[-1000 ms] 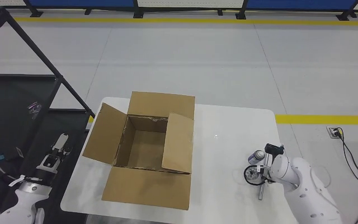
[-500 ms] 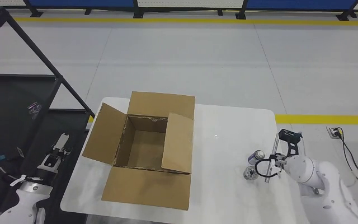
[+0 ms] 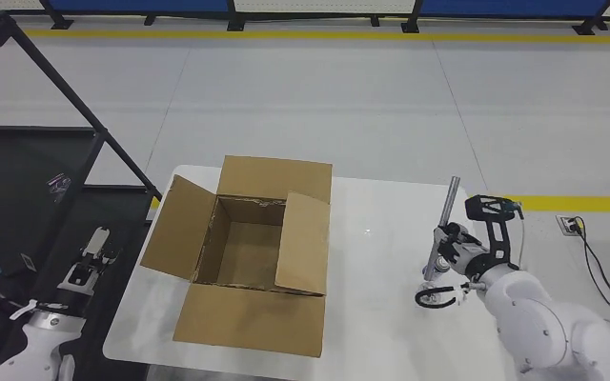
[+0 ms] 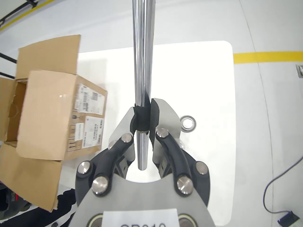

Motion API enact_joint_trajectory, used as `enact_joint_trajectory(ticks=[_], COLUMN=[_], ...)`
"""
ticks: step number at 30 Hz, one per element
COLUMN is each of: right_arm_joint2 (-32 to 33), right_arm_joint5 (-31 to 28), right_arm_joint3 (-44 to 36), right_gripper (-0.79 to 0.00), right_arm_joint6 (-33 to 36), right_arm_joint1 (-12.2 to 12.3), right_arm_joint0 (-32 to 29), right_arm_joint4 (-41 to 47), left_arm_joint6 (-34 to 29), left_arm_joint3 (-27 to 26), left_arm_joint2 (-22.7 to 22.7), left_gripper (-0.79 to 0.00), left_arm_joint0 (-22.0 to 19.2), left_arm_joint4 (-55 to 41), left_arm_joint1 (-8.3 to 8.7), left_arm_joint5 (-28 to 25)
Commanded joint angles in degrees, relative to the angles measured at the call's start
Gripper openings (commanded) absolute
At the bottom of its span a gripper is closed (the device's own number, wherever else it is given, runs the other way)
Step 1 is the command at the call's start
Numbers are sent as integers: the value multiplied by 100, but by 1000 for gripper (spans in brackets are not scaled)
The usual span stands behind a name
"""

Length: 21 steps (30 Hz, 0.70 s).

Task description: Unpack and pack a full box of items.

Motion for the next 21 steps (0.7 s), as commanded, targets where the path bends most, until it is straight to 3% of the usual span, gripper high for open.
enact_joint_trajectory(ticks=[1,21], right_arm_joint2=[-203,-242], right_arm_joint5=[-25,-74], right_arm_joint3=[-57,-70], right_gripper=[-785,-785], right_arm_joint6=[180,216], right_arm_joint1=[-5,-3], right_arm_joint0=[169,194], right_arm_joint4=[-145,-201], left_arm_joint6=[4,-41], left_arm_joint3=[15,30], left_arm_joint2=[5,101], left_gripper=[0,0], left_arm_joint0=[1,-318], left_arm_joint4=[-22,57], left_arm_joint1=[-4,-5], left_arm_joint5=[-2,258])
